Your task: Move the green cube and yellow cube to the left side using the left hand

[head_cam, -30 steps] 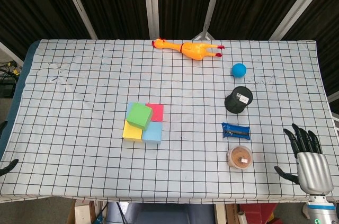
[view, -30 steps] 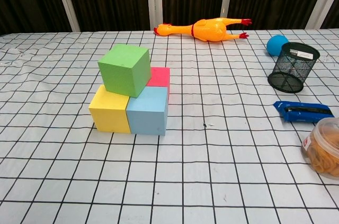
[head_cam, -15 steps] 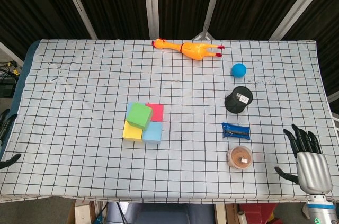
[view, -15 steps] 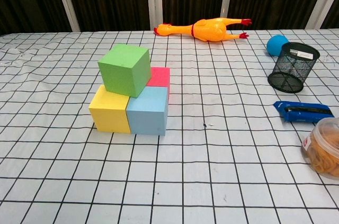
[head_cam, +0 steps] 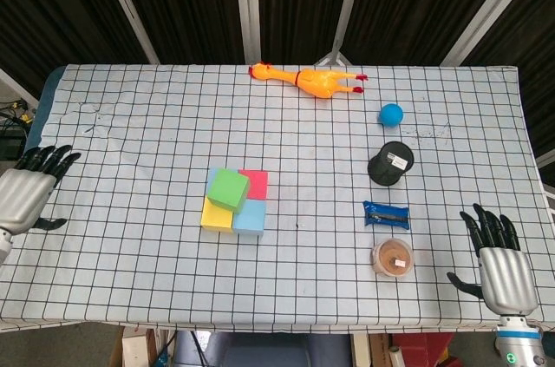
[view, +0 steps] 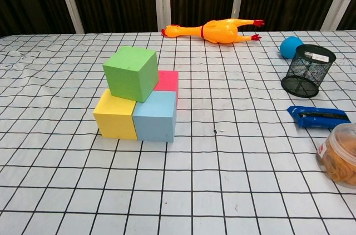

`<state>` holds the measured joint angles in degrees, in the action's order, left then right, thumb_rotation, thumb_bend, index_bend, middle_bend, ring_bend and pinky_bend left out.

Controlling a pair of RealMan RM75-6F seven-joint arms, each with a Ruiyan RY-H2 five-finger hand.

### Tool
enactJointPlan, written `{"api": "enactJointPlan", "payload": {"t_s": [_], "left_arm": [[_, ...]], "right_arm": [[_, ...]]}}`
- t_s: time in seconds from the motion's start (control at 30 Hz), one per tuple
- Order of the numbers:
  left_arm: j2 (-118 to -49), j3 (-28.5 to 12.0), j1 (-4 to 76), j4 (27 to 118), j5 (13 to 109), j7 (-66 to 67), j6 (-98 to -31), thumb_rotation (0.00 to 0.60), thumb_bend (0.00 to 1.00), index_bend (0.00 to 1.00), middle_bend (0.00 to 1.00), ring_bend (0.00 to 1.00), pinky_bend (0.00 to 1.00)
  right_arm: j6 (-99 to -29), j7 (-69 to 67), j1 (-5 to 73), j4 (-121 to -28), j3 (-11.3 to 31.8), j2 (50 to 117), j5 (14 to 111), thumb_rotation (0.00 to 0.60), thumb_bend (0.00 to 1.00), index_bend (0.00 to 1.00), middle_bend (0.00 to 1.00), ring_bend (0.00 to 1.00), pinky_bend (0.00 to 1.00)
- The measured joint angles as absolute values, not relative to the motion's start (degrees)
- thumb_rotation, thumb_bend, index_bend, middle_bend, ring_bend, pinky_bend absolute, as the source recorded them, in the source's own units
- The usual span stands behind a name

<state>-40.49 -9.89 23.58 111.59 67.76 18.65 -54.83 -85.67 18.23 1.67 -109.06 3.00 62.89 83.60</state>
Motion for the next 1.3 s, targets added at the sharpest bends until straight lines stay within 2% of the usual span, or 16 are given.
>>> {"api": "enactJointPlan", "payload": {"t_s": [0.23, 0.53, 0.93, 1.2, 1.3], "left_arm": [[-44.63, -12.46, 37.81, 111.65, 48.9, 26.32, -46.28, 0.6, 0.01, 0.0, 0.0, 0.0, 0.04], [-55.78, -12.08, 51.64, 110.94, 32.97, 36.47, -46.82, 0.6, 0.0, 0.0, 0.0, 0.0, 0.05], [-65.66, -10.41, 60.12, 112.14, 26.81, 41.19, -53.5, 0.6, 0.0, 0.0, 0.0, 0.0, 0.07], [-71.24, -9.55, 63.54, 111.54, 26.18, 43.55, -57.3, 0.6, 0.0, 0.01, 0.0, 0.01, 0.17], [-71.92, -9.36, 64.04, 111.27, 25.9, 43.42, -57.48, 0.6, 0.0, 0.05, 0.04, 0.06, 0.2]], "right_arm": [[-84.75, 20.85, 2.34, -108.93, 3.35, 64.15, 82.08, 0.6, 0.04, 0.12, 0.0, 0.06, 0.0], [-84.7, 21.56, 2.6, -108.73, 3.7, 64.63, 81.05, 0.6, 0.04, 0.12, 0.0, 0.06, 0.0], [-85.4, 19.87, 2.33, -108.73, 3.63, 63.9, 81.56, 0.6, 0.04, 0.12, 0.0, 0.06, 0.0], [-85.58, 18.79, 2.25, -108.67, 3.82, 63.47, 81.23, 0.6, 0.04, 0.12, 0.0, 0.06, 0.0], [-85.59, 18.54, 2.24, -108.66, 3.85, 63.38, 81.19, 0.6, 0.04, 0.12, 0.0, 0.06, 0.0]]}}
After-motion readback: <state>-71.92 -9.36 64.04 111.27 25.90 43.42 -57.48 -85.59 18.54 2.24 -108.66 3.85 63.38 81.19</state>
